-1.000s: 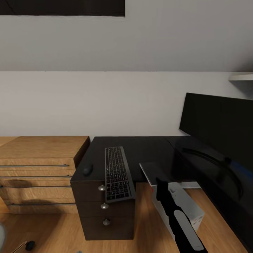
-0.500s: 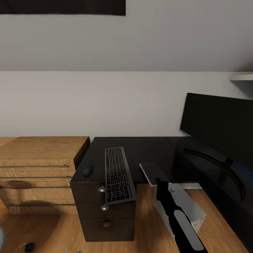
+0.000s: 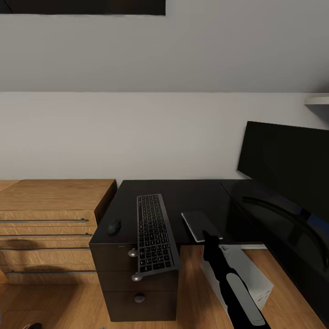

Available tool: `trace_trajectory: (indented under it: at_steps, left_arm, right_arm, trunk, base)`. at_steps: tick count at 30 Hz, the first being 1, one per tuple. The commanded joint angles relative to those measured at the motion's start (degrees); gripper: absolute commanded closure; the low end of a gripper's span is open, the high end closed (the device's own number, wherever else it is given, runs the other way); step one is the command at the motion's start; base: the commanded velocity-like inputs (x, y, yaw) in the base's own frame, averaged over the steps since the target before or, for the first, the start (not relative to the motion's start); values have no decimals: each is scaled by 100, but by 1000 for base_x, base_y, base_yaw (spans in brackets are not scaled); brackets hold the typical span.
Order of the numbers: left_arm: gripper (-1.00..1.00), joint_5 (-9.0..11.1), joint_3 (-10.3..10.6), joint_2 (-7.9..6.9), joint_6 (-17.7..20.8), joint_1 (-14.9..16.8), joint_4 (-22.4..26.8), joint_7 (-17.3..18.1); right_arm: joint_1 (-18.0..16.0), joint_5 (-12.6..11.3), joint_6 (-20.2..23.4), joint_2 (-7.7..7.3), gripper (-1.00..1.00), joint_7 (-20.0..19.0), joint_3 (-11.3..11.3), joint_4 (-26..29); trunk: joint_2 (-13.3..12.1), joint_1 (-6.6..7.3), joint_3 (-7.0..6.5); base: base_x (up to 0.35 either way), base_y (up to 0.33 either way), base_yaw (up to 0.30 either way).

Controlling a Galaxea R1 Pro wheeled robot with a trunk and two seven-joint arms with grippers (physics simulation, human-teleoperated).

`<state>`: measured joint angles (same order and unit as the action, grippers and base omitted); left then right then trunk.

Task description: In the bedroom, organize the workspace by keeping the computer under the desk, ensuring the monitor is on the desk, placing the keyboard on the desk next to the monitor, placing the mouse on the desk next to the keyboard, moving the folder from the swivel chair onto the desk next to the mouse, stacking the notebook on top of the folder with the pen on top of the notebook, and positioning the swivel chair next to the desk.

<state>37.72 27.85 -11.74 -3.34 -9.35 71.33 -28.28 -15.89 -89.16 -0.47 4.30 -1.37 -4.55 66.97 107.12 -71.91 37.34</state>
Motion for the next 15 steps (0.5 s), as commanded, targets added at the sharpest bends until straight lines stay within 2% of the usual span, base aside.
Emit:
trace_trajectory:
  at_steps: [1, 12, 15]
  left_arm:
    - [-100, 59, 17, -6, -35, 3, 3, -29]
    - [-100, 60, 19, -4, -35, 3, -14, -28]
    - [-100, 60, 33, 2, -32, 3, -35, -21]
  right_arm:
    - [-2, -66, -5, 0, 100, -21, -2, 0]
    - [-2, -66, 2, -17, 100, -21, -2, 0]
    - [-2, -66, 2, -17, 100, -21, -2, 0]
  trunk:
    - [2, 0, 4]
    - [2, 0, 4]
    - [2, 0, 4]
  base:
    - [11, 3, 0]
    - [1, 0, 0]
    - [-96, 0, 0]
